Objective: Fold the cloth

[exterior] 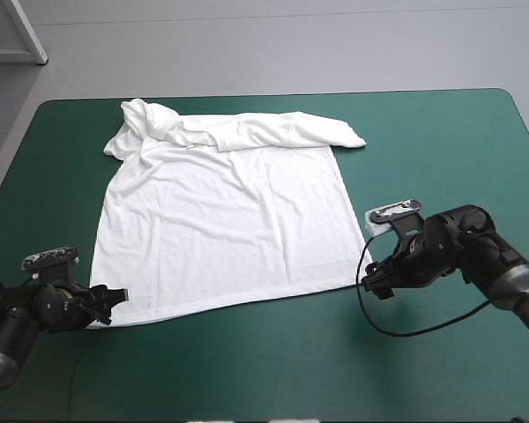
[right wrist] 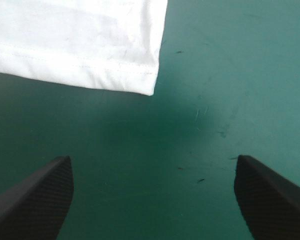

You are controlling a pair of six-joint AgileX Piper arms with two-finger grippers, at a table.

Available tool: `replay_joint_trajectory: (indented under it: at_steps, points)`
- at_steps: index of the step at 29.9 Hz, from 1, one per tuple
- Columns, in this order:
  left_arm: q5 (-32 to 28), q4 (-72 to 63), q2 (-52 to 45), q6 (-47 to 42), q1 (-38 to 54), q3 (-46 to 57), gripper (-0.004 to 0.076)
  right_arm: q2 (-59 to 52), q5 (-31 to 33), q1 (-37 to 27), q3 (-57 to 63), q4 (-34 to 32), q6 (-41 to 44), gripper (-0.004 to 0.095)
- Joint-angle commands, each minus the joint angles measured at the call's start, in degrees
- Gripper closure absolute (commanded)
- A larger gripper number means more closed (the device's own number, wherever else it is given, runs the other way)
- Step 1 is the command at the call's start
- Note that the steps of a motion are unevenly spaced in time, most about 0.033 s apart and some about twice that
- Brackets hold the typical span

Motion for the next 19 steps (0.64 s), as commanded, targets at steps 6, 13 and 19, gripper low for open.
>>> replay_joint_trajectory:
  at_steps: [6,13,19]
  points:
    - [-3.01,-0.07,8.9,-1.82,-0.19,-1.05,0.03,-1.84,-7.04,-0.05,-1.29,-0.39,-0.64,0.015]
    - [-3.56,-5.56,12.97,0.43,-0.19,-1.05,0.039,1.7,-10.61,-0.05,-1.29,-1.87,0.25,0.023]
    - [-0.65,-4.83,12.97,2.36,-0.19,-1.05,0.0728,8.11,-12.66,-0.05,-1.29,-2.25,0.39,0.023]
